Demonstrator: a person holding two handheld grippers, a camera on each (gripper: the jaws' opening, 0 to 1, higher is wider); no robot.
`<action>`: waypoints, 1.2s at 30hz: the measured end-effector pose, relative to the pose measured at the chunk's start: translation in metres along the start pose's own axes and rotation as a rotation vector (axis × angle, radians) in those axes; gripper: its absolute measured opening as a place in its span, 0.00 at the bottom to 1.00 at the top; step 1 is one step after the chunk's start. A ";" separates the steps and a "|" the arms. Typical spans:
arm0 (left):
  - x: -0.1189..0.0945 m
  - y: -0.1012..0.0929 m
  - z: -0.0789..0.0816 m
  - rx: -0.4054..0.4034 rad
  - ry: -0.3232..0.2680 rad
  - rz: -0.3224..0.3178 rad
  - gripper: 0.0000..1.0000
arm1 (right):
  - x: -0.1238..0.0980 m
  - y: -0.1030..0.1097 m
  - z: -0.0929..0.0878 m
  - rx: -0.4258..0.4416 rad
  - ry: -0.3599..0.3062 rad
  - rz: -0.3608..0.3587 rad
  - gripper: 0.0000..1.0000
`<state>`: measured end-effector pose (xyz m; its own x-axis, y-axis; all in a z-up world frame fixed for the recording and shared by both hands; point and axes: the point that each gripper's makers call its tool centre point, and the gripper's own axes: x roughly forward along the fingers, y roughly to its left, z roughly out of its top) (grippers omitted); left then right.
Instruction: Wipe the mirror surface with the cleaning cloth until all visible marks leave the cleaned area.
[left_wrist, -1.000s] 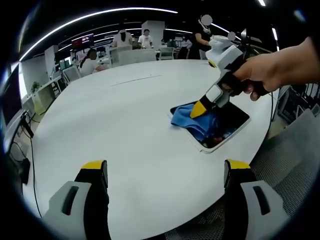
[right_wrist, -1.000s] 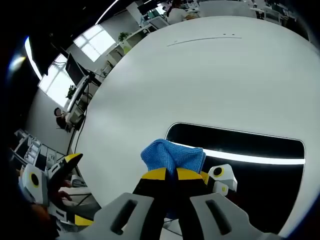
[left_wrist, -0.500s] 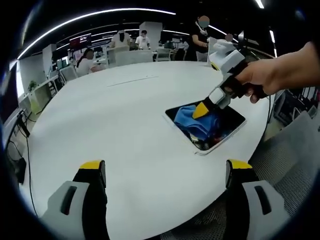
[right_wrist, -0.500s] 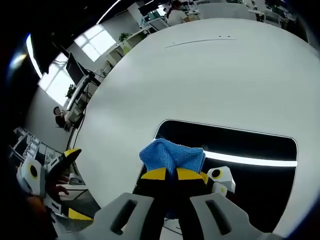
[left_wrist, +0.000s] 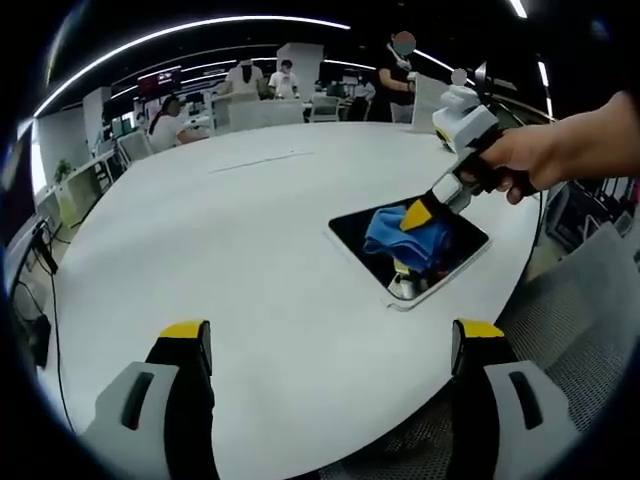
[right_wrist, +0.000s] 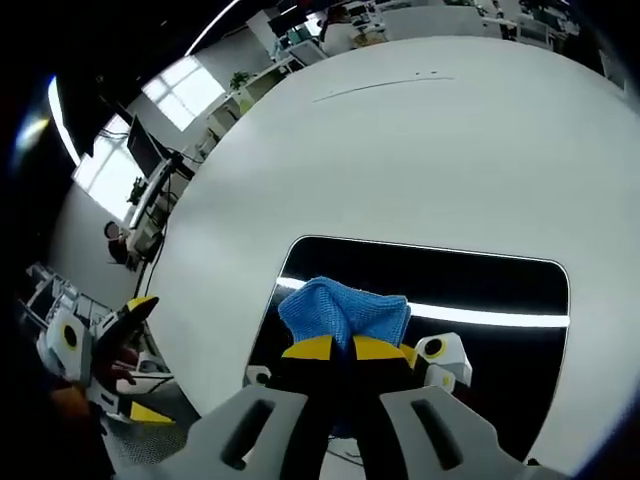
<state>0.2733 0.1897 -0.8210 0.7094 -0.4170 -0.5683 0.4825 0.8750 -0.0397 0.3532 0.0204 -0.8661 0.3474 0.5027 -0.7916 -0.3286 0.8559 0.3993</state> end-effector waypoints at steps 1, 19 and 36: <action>0.000 0.000 0.000 0.000 0.000 0.000 0.99 | 0.000 -0.001 0.000 -0.001 0.000 -0.001 0.00; 0.000 -0.001 0.000 0.006 -0.001 -0.002 0.99 | -0.016 -0.033 -0.004 0.003 -0.018 -0.028 0.00; 0.000 0.000 -0.001 0.002 0.000 0.000 0.99 | -0.032 -0.057 -0.006 0.008 -0.029 -0.040 0.00</action>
<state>0.2723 0.1897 -0.8215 0.7094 -0.4168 -0.5683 0.4836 0.8745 -0.0377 0.3554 -0.0453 -0.8666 0.3856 0.4713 -0.7932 -0.3070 0.8763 0.3713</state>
